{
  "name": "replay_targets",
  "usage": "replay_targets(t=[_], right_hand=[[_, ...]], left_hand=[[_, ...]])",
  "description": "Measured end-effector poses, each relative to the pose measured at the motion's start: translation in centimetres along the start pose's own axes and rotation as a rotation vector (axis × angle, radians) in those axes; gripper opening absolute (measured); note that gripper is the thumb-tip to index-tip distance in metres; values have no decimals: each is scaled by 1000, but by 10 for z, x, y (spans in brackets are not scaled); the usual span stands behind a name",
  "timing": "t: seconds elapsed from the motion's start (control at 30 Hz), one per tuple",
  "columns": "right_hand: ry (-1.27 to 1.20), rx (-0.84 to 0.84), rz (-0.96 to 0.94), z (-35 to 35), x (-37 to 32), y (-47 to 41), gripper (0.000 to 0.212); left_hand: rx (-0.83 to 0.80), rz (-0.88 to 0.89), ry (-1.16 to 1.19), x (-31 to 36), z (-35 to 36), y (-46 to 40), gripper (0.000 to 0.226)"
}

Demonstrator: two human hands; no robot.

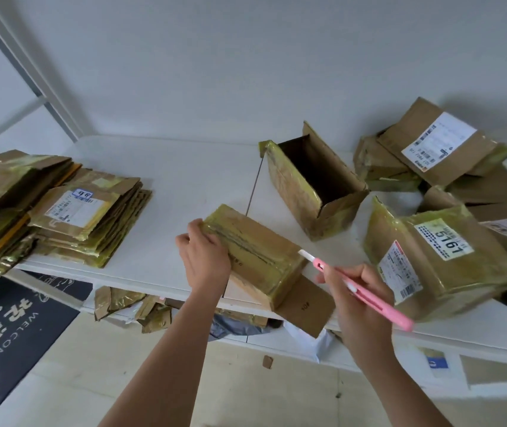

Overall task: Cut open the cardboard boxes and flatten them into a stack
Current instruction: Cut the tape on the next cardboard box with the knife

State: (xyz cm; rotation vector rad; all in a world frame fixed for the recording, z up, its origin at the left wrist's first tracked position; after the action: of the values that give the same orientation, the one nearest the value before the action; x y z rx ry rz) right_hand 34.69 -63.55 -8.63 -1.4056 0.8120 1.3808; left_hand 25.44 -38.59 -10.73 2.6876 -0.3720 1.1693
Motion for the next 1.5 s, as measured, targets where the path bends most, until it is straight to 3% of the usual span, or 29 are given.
replay_targets(t=[0.13, 0.2, 0.3, 0.37, 0.43, 0.53, 0.63, 0.83, 1.27, 1.5], right_hand=[[-49, 45, 91, -4, 7, -9, 25], [-158, 83, 157, 1, 14, -12, 22], [-300, 88, 251, 14, 23, -15, 15], [-327, 77, 281, 21, 28, -17, 14], [-334, 93, 283, 25, 30, -20, 15], [-341, 91, 273, 28, 32, -26, 15], [-337, 55, 229, 26, 32, -32, 9], [-235, 70, 139, 20, 37, -44, 2], [-126, 63, 107, 25, 52, -49, 6], [7, -34, 73, 24, 45, -50, 9]], left_hand=[[46, -80, -345, -5, -9, 14, 34], [53, 60, -378, 1, -8, 13, 42], [-85, 349, -364, 15, -1, 7, 57], [-152, 352, -359, 22, -3, 6, 50], [-92, 318, -482, 31, -9, 8, 43], [-73, 534, -624, 45, 8, 18, 59], [-157, 623, -646, 37, 30, 16, 71], [-158, 611, -662, 41, 38, 3, 54], [-49, 673, -441, 42, 32, 6, 56], [23, 667, -407, 45, 32, 8, 50]])
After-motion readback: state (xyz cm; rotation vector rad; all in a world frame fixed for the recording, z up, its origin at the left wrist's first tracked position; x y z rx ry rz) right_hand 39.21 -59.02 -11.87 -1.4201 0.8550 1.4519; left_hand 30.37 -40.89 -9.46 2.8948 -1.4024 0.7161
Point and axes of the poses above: each hand's wrist, its own y-axis away from the middle knuckle, its own z-axis out of the palm, x = y × z, the point moved 6 cm from there along -y, towards the middle knuckle, and after that the axes turned 4 degrees about -y, right-handed, at the moved point
